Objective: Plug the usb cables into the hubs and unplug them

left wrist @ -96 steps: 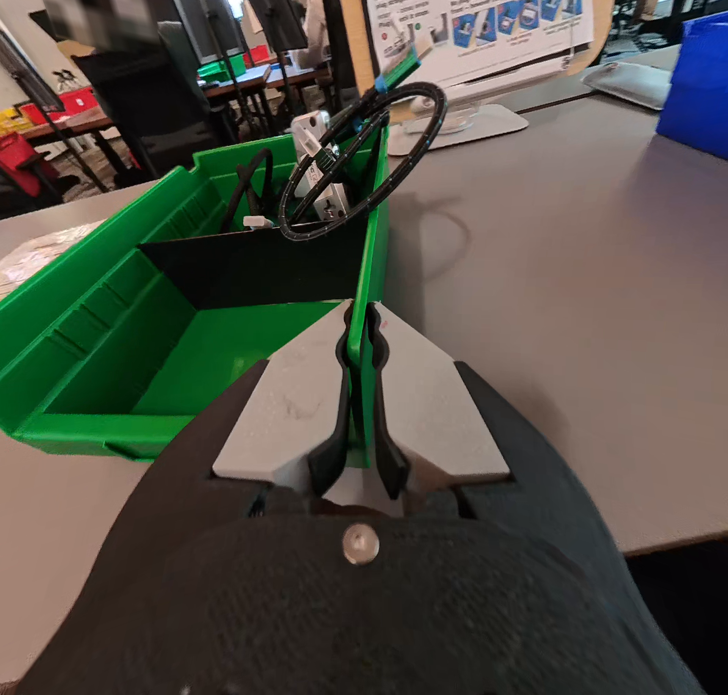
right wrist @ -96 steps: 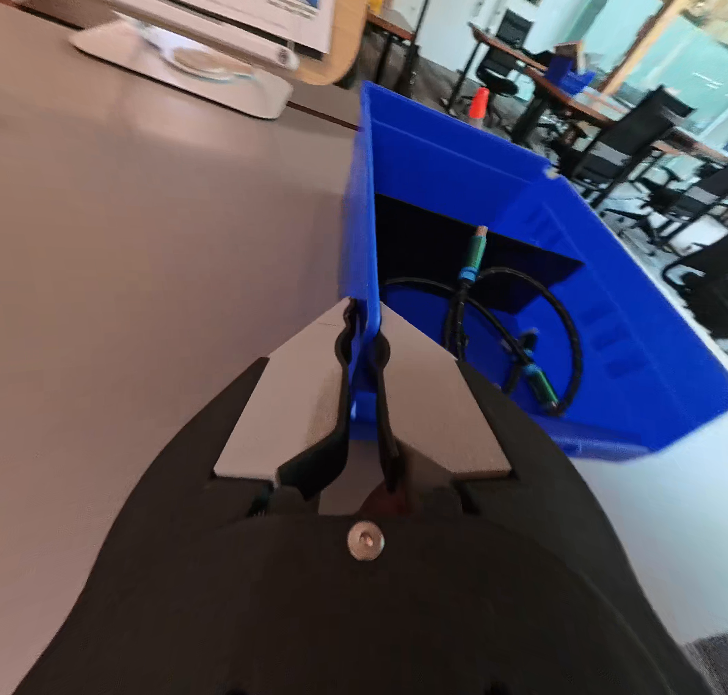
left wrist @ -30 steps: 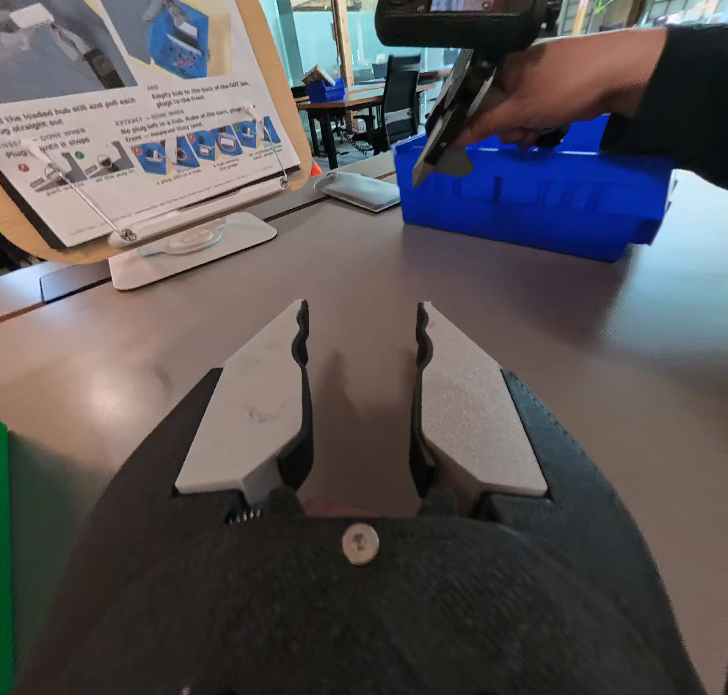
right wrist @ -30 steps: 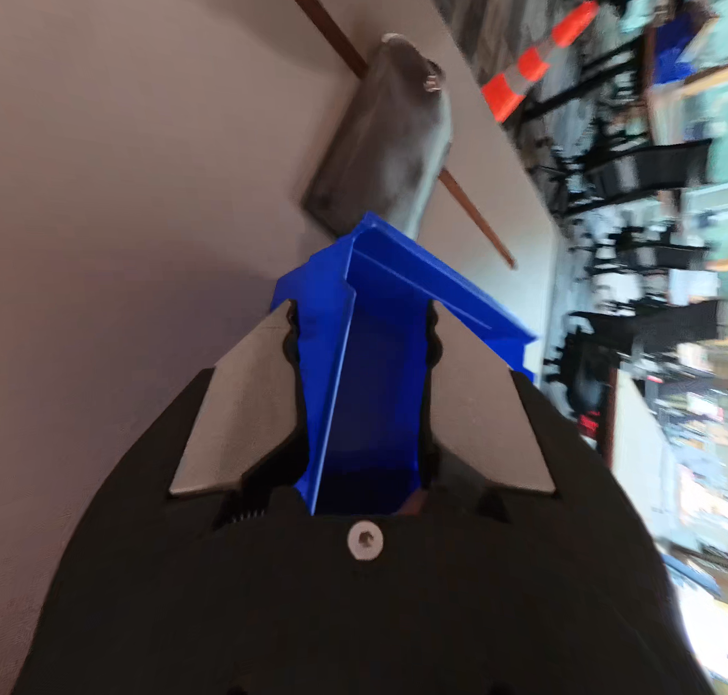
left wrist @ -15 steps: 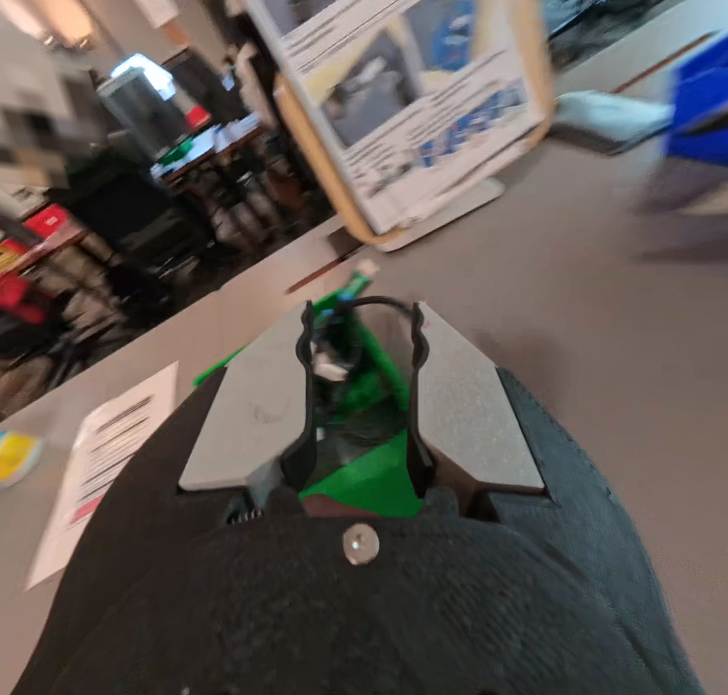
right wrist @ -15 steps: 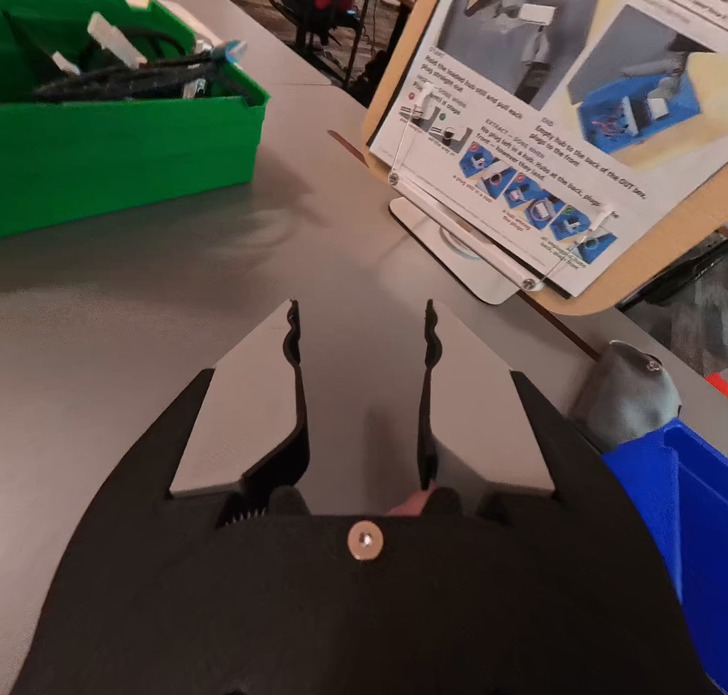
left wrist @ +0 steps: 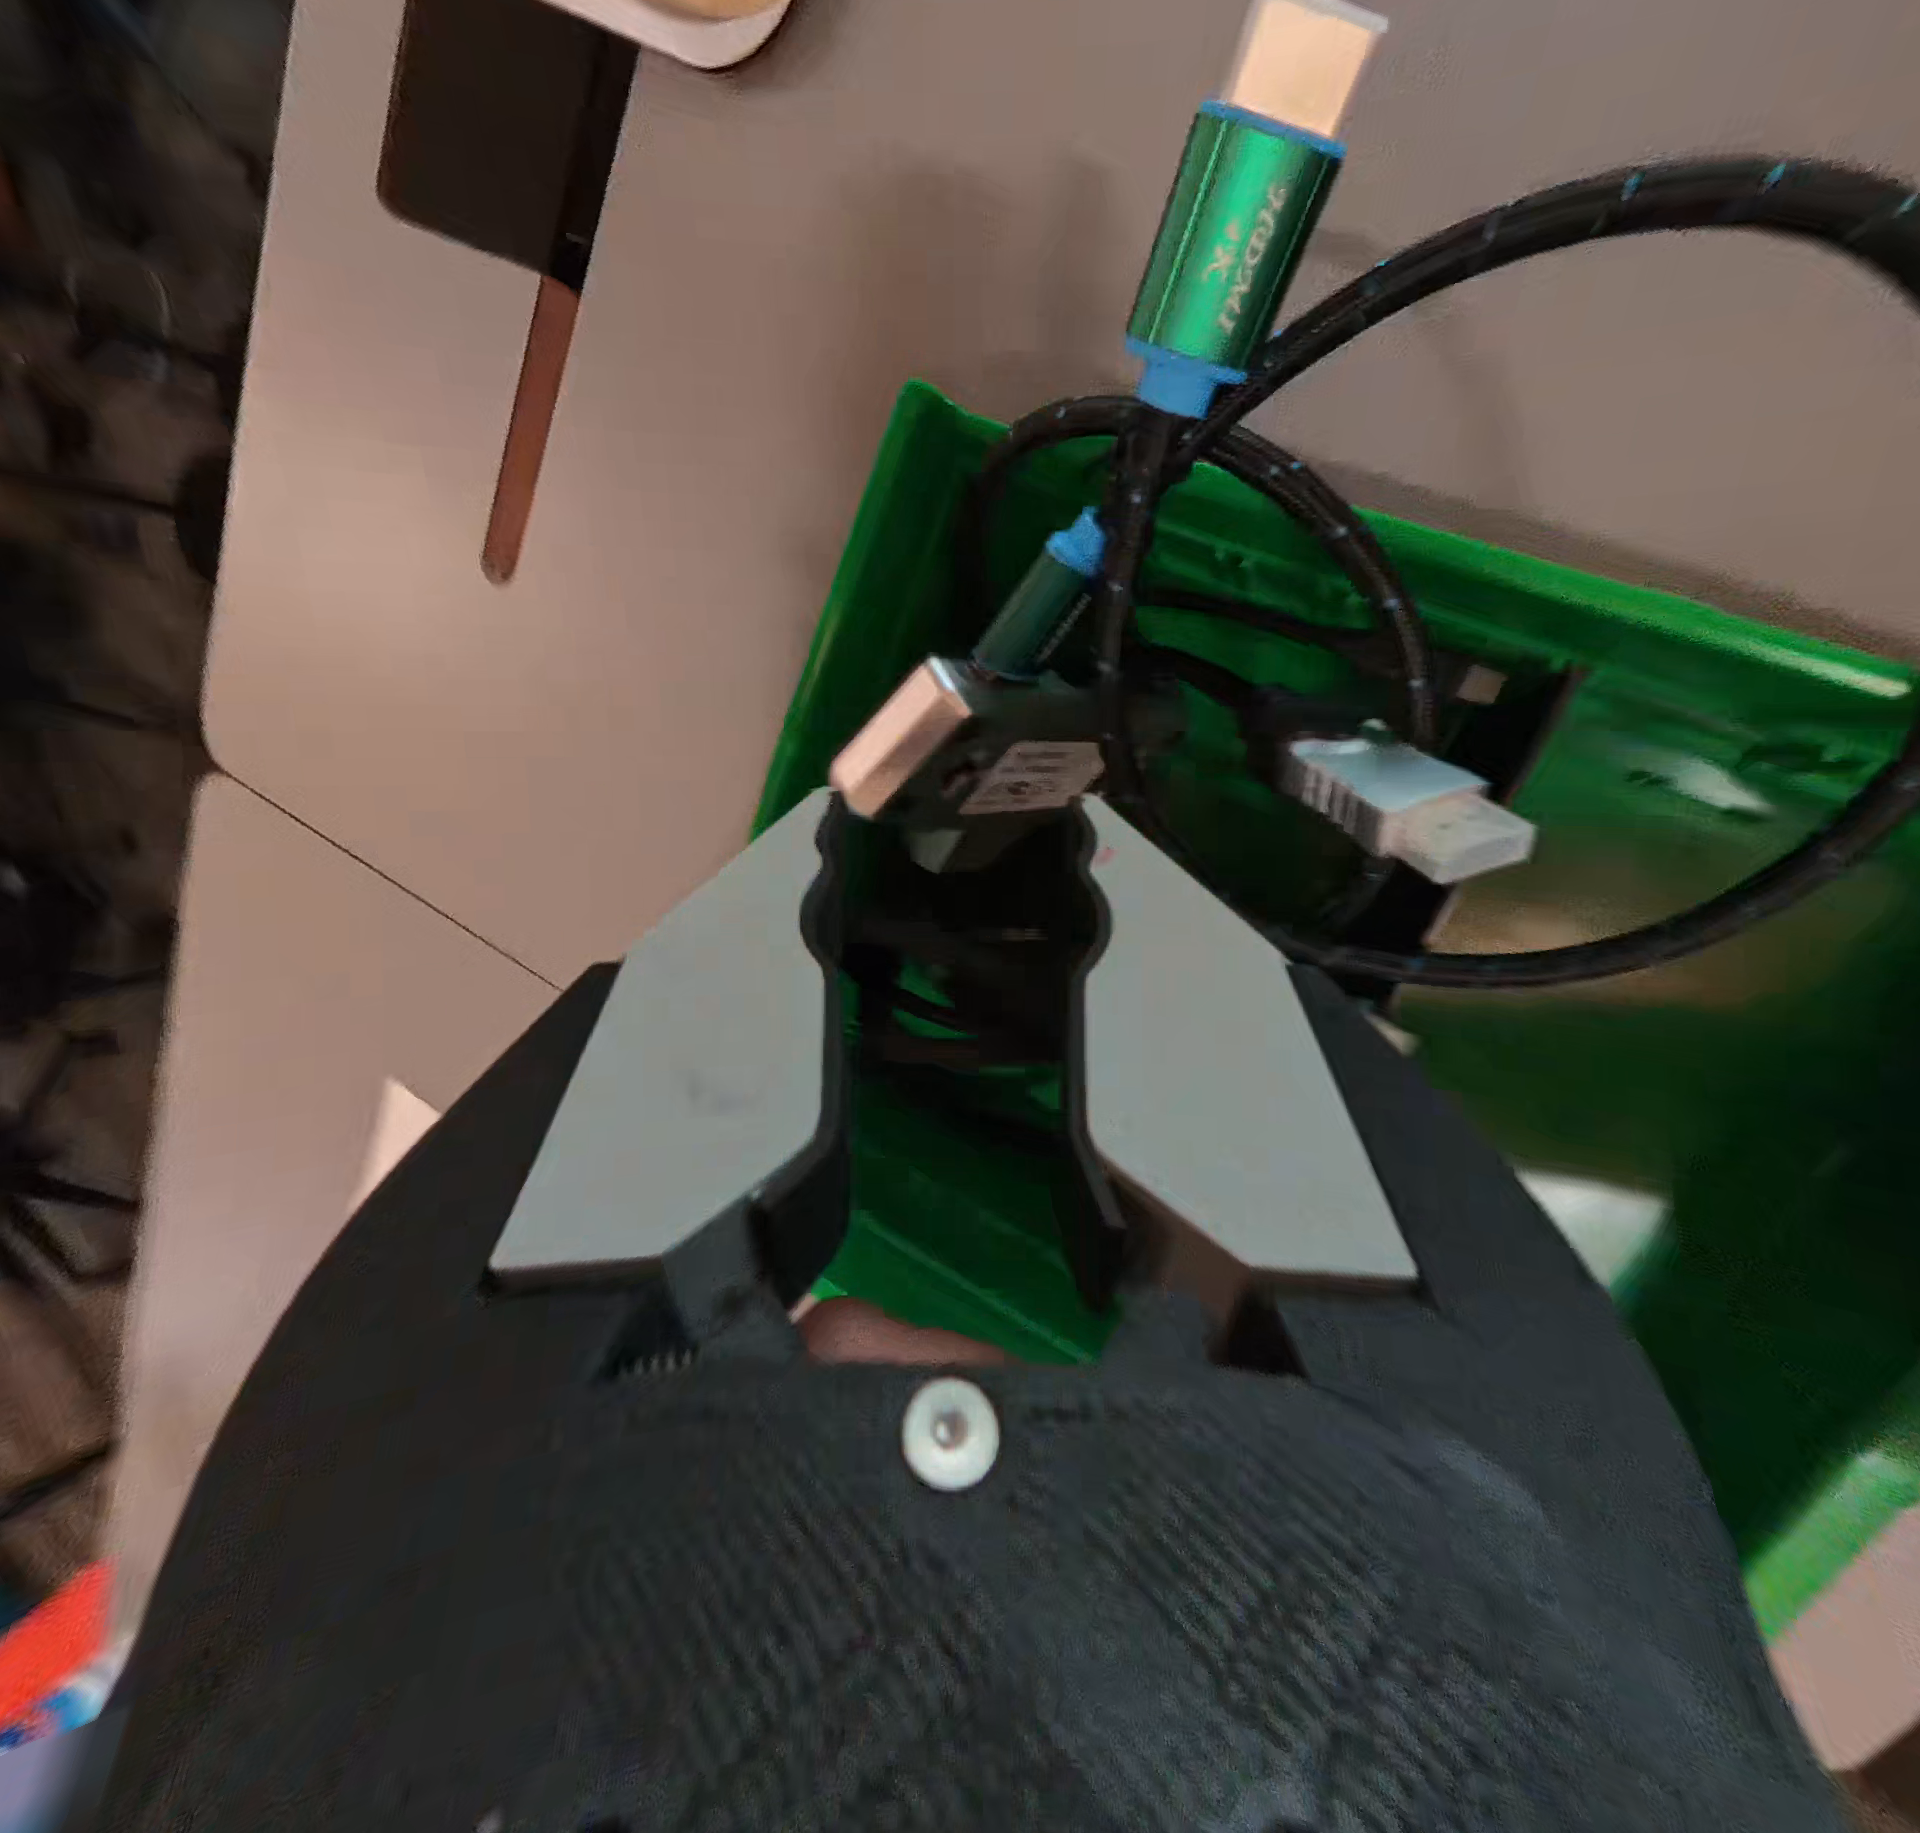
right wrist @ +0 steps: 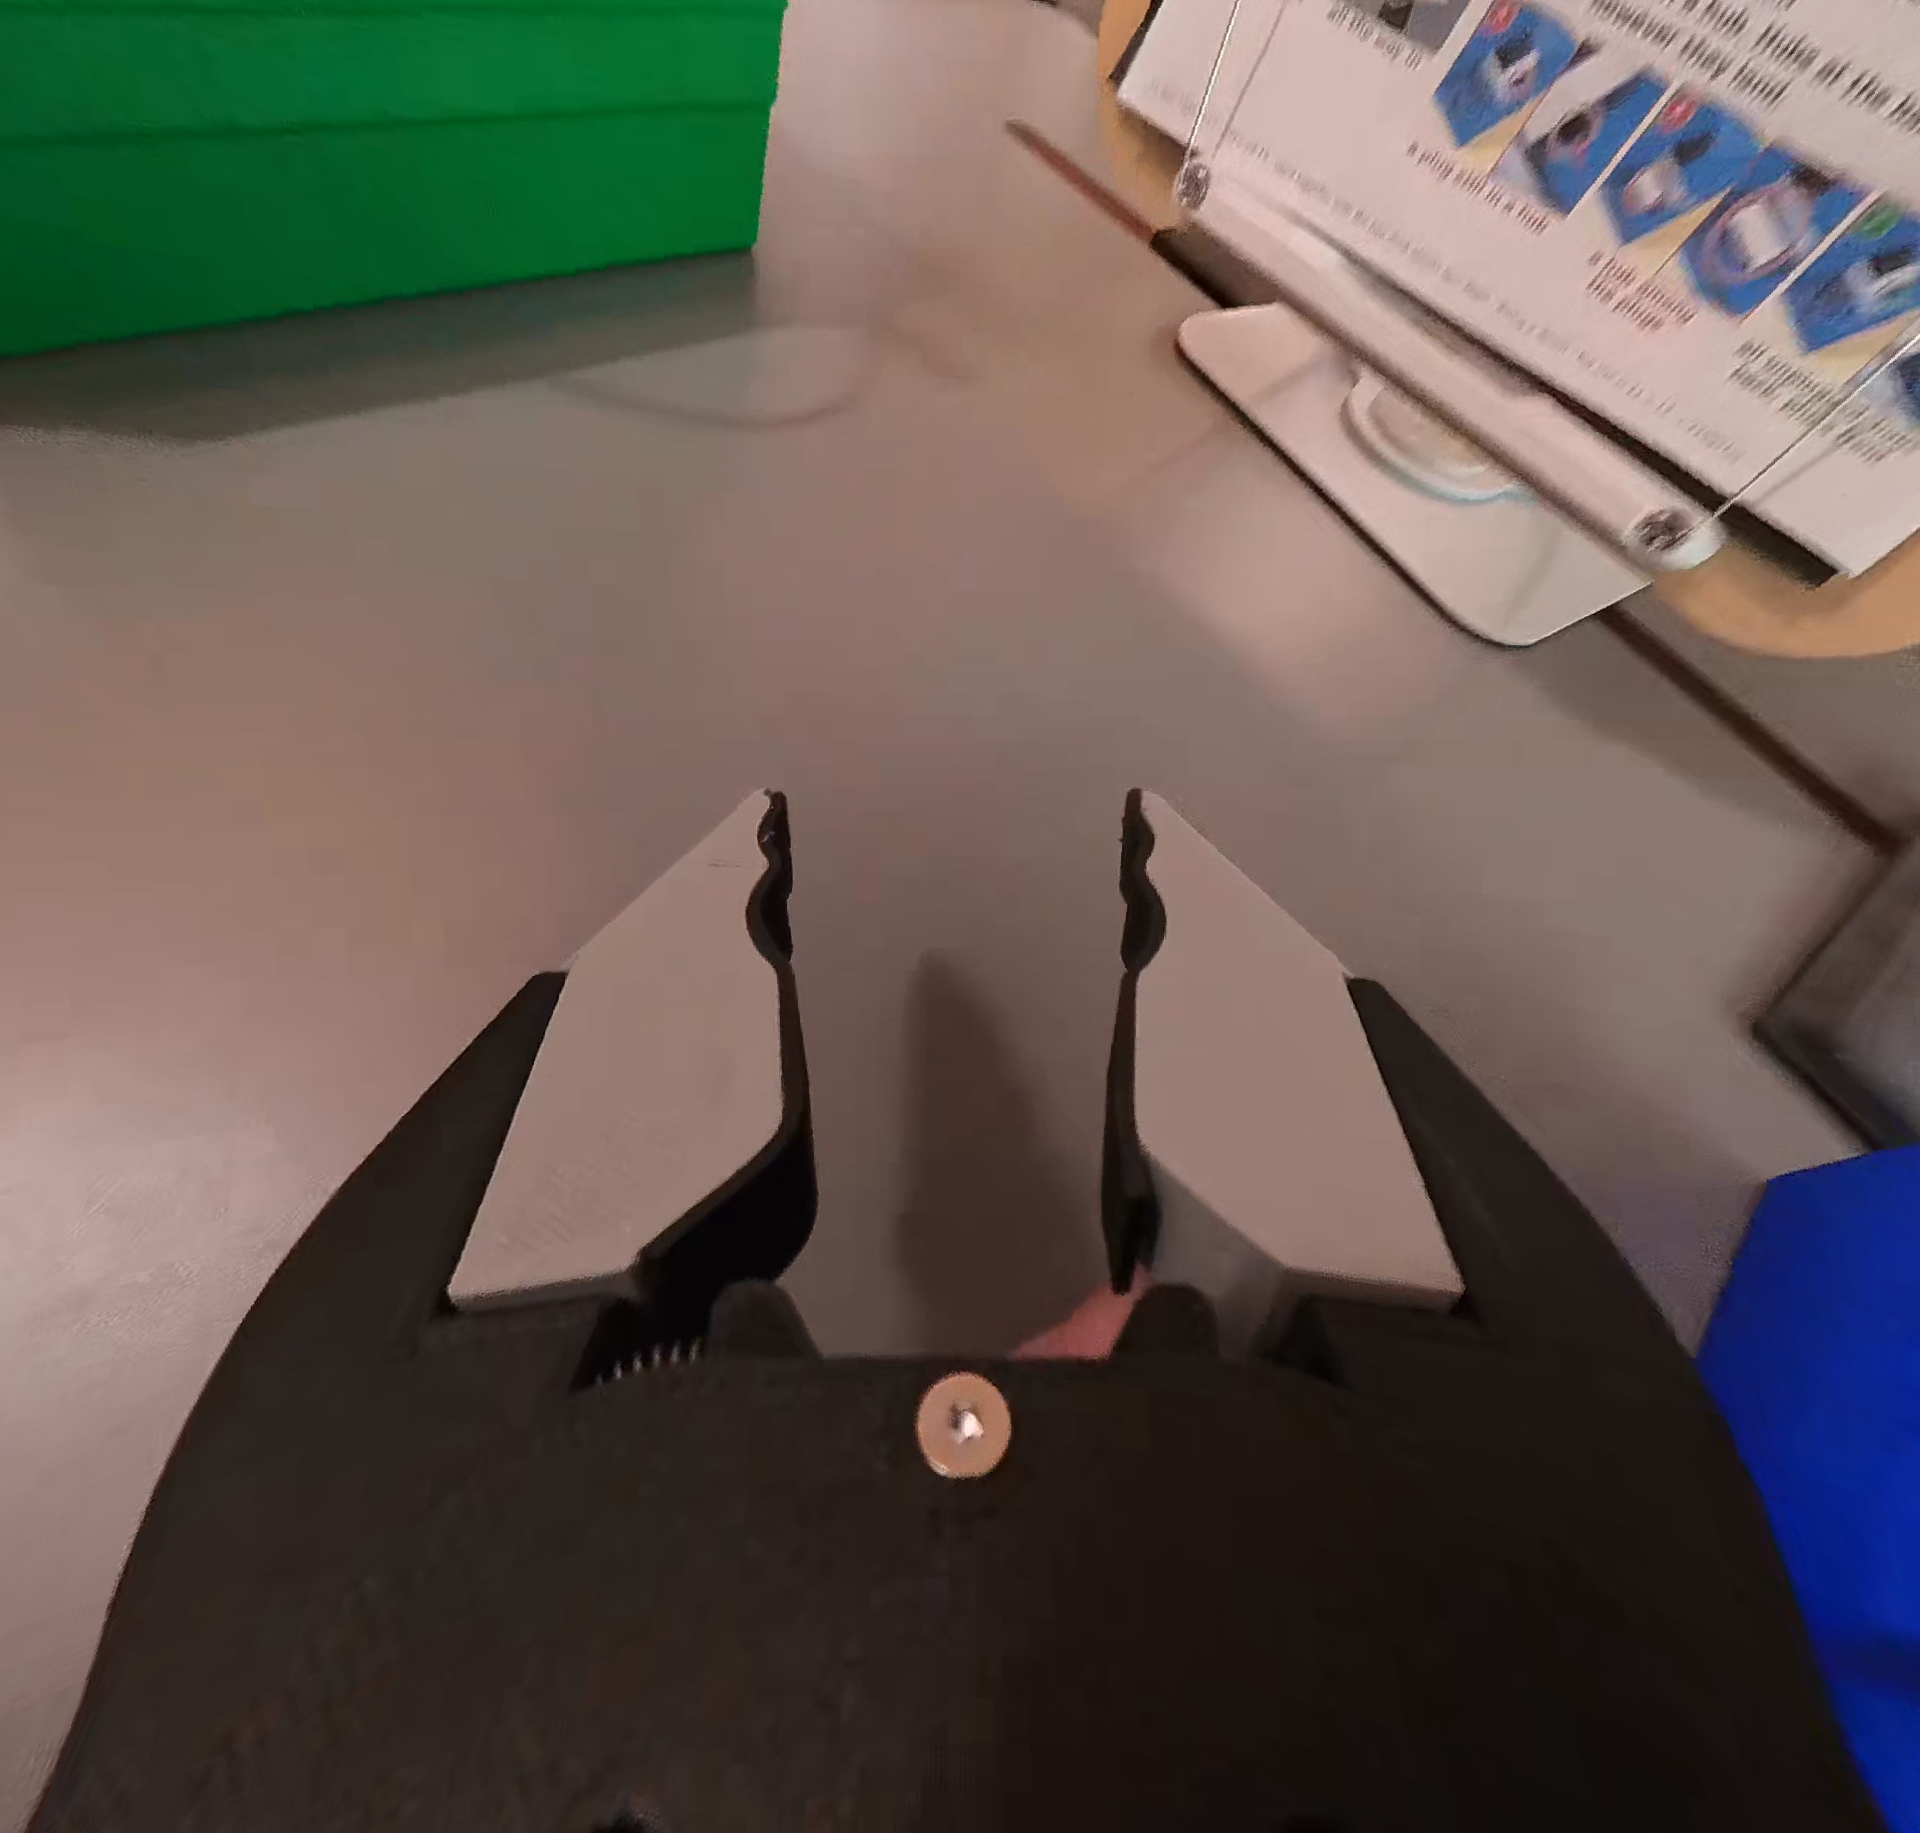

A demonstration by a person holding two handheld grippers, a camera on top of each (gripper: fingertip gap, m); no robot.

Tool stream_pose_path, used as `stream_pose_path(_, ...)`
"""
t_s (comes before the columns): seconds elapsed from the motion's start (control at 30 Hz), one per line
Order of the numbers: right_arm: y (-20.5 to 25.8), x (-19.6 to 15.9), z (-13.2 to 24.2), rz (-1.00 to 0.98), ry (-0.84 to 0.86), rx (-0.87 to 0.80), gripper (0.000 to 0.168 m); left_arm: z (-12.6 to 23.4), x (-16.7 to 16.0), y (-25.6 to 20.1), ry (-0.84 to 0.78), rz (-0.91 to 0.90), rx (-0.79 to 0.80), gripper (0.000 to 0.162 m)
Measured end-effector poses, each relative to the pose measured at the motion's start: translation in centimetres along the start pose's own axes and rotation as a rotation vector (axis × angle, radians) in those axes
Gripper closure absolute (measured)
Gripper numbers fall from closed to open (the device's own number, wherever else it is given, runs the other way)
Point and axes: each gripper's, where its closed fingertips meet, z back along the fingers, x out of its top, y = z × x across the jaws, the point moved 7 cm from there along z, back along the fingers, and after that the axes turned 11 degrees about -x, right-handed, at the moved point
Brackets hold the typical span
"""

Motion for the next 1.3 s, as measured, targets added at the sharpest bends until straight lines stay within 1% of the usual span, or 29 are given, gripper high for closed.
stream_pose_path(0.03,0.0,-0.2,0.0,-0.018,0.010,0.020,0.107,-0.3,0.6,0.5,0.031,-0.031,-0.027,0.122)
stream_pose_path(0.07,0.0,-0.3,0.0,-0.035,0.015,0.037,0.107,-0.8,1.1,0.9,0.065,-0.036,-0.073,0.115)
stream_pose_path(0.13,-0.1,0.0,0.1,-0.064,0.006,0.054,0.108,-2.1,1.8,1.8,0.131,-0.073,-0.127,0.110)
stream_pose_path(0.17,-0.1,0.1,0.1,-0.075,0.001,0.059,0.108,-2.8,1.8,2.0,0.165,-0.104,-0.153,0.111)
stream_pose_path(0.2,-0.2,0.1,0.1,-0.082,-0.002,0.061,0.108,-3.5,1.7,2.1,0.202,-0.125,-0.185,0.106)
stream_pose_path(0.23,-0.3,0.1,0.1,-0.087,-0.002,0.060,0.108,-3.9,1.9,2.3,0.208,-0.141,-0.191,0.102)
stream_pose_path(0.27,-0.5,0.1,0.1,-0.092,0.000,0.054,0.108,-4.0,1.9,2.4,0.215,-0.154,-0.206,0.102)
stream_pose_path(0.3,-0.7,0.0,0.0,-0.096,0.005,0.048,0.108,-4.0,1.9,2.4,0.222,-0.172,-0.204,0.102)
stream_pose_path(0.4,-1.3,-0.3,-0.1,-0.118,0.022,0.042,0.109,-3.9,0.9,1.6,0.268,-0.281,-0.111,0.104)
stream_pose_path(0.5,-1.6,-0.3,-0.1,-0.151,0.023,0.060,0.110,-3.5,-0.2,0.7,0.319,-0.318,-0.050,0.104)
stream_pose_path(0.57,-1.9,-0.4,-0.1,-0.150,0.024,0.049,0.110,-3.2,-0.4,0.3,0.308,-0.331,-0.037,0.106)
stream_pose_path(0.6,-2.0,-0.4,-0.1,-0.149,0.024,0.039,0.110,-2.9,-0.5,0.2,0.293,-0.333,-0.030,0.112)
stream_pose_path(0.63,-2.1,-0.4,-0.1,-0.151,0.023,0.034,0.111,-2.6,-0.5,-0.1,0.277,-0.335,-0.039,0.124)
stream_pose_path(0.7,-2.2,-0.5,-0.1,-0.161,0.022,0.031,0.111,-1.9,-0.3,-0.3,0.248,-0.321,-0.025,0.130)
stream_pose_path(0.77,-2.1,-0.4,-0.1,-0.169,0.021,0.036,0.112,-1.7,-0.5,-0.6,0.222,-0.295,-0.052,0.126)
stream_pose_path(0.9,-1.8,-0.3,-0.1,-0.150,0.017,0.042,0.113,-2.9,-1.0,-0.5,0.181,-0.220,-0.071,0.115)
stream_pose_path(0.97,-1.6,-0.4,-0.1,-0.125,0.019,0.034,0.113,-3.2,-1.2,-0.5,0.163,-0.212,-0.071,0.115)
stream_pose_path(1.07,-1.5,-0.7,-0.2,-0.100,0.025,0.031,0.113,-2.9,-1.4,-0.5,0.143,-0.215,-0.065,0.118)
stream_pose_path(1.17,-1.4,-0.7,-0.1,-0.107,0.024,0.045,0.114,-2.0,-1.7,-1.2,0.181,-0.269,0.005,0.128)
stream_pose_path(1.3,-1.2,-0.3,0.3,-0.124,0.002,0.062,0.114,0.4,-2.0,-3.0,0.151,-0.306,0.174,0.132)
